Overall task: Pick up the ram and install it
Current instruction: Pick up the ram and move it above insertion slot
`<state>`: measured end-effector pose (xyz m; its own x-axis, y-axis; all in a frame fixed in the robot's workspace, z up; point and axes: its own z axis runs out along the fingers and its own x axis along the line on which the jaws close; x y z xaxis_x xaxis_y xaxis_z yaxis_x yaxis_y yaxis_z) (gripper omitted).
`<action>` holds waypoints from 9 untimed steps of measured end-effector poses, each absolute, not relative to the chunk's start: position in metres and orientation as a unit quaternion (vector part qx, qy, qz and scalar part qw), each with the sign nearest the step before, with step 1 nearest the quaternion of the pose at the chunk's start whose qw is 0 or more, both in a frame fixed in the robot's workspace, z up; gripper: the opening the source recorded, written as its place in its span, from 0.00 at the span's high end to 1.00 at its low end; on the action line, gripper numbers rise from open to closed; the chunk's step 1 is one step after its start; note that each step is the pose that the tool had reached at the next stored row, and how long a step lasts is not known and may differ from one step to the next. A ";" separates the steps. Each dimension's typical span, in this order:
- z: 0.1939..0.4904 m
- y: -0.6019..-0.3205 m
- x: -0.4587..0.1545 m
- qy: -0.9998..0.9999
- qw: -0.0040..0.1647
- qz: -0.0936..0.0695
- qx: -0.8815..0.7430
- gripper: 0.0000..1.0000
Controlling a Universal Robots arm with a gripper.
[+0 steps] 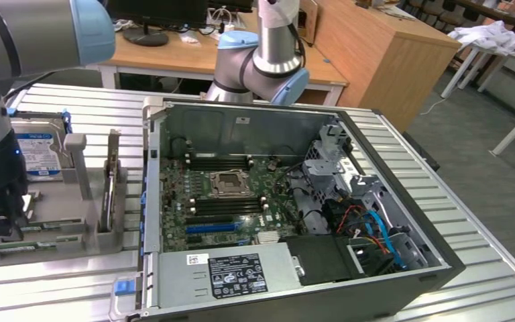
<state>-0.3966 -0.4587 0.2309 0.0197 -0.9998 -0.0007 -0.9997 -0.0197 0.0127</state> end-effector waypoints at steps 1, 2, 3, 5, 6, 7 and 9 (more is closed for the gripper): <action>0.230 -0.459 -0.397 -0.700 0.004 -0.005 0.714 0.69; 0.229 -0.459 -0.397 -0.700 0.004 -0.005 0.714 0.69; 0.227 -0.459 -0.397 -0.700 0.004 -0.005 0.714 0.69; 0.225 -0.459 -0.397 -0.700 0.004 -0.004 0.714 0.69; 0.224 -0.459 -0.397 -0.700 0.004 -0.004 0.714 0.69; 0.224 -0.459 -0.397 -0.700 0.004 -0.004 0.714 0.69; 0.224 -0.459 -0.397 -0.700 0.004 -0.004 0.714 0.69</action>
<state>-0.3966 -0.4587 0.2243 0.0197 -0.9998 -0.0006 -0.9997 -0.0197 0.0122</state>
